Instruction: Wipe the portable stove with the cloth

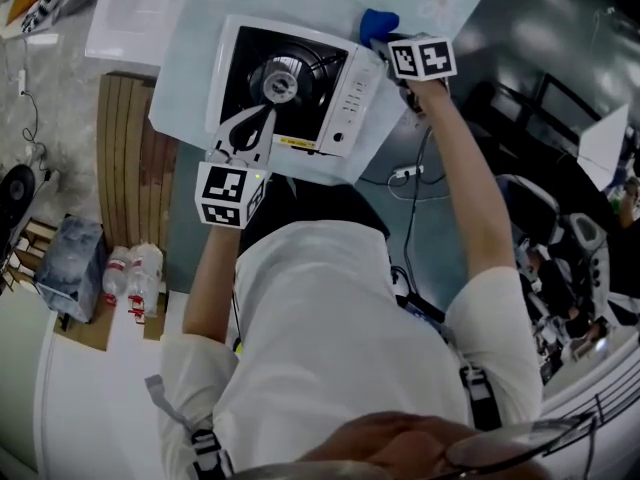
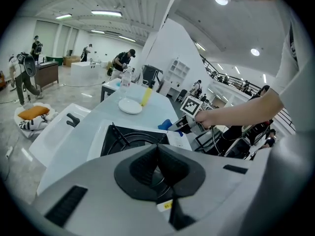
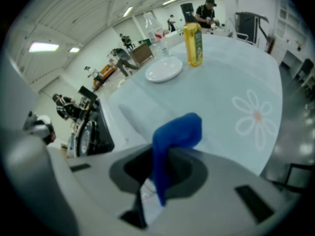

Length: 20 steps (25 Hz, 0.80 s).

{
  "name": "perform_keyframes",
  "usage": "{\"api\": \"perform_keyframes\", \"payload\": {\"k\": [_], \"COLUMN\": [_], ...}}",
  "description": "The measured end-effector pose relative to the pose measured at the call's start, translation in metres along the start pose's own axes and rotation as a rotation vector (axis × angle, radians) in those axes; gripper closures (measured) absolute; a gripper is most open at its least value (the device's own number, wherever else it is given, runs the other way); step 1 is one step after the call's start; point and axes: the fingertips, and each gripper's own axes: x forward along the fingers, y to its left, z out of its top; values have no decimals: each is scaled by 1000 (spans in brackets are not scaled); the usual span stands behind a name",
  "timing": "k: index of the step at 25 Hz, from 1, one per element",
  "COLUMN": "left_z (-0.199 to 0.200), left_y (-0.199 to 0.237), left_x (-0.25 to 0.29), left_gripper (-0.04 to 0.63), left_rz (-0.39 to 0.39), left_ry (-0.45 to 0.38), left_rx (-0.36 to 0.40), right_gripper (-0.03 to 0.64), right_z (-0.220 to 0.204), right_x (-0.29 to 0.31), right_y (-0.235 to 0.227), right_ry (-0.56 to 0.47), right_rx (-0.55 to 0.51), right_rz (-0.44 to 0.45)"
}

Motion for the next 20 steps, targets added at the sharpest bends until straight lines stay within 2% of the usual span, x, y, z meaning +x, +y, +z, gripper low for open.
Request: {"api": "perform_keyframes", "payload": {"k": [3, 10, 17, 20], "left_z": [-3, -10, -16, -12], "left_y": [-4, -17, -25, -28], "left_x": [-2, -8, -6, -8], "left_gripper": [563, 563, 563, 563], "left_rz": [16, 44, 68, 78], "left_ry": [-2, 3, 20, 12], "left_rx": [-4, -4, -8, -13], "right_gripper": [535, 535, 535, 535], "right_z": [1, 3, 4, 5], "right_x": [3, 1, 7, 8], "right_y": [3, 13, 16, 18], "right_ry": [19, 53, 90, 99], "right_rx": [36, 31, 25, 11], "right_rz": [45, 147, 208, 207]}}
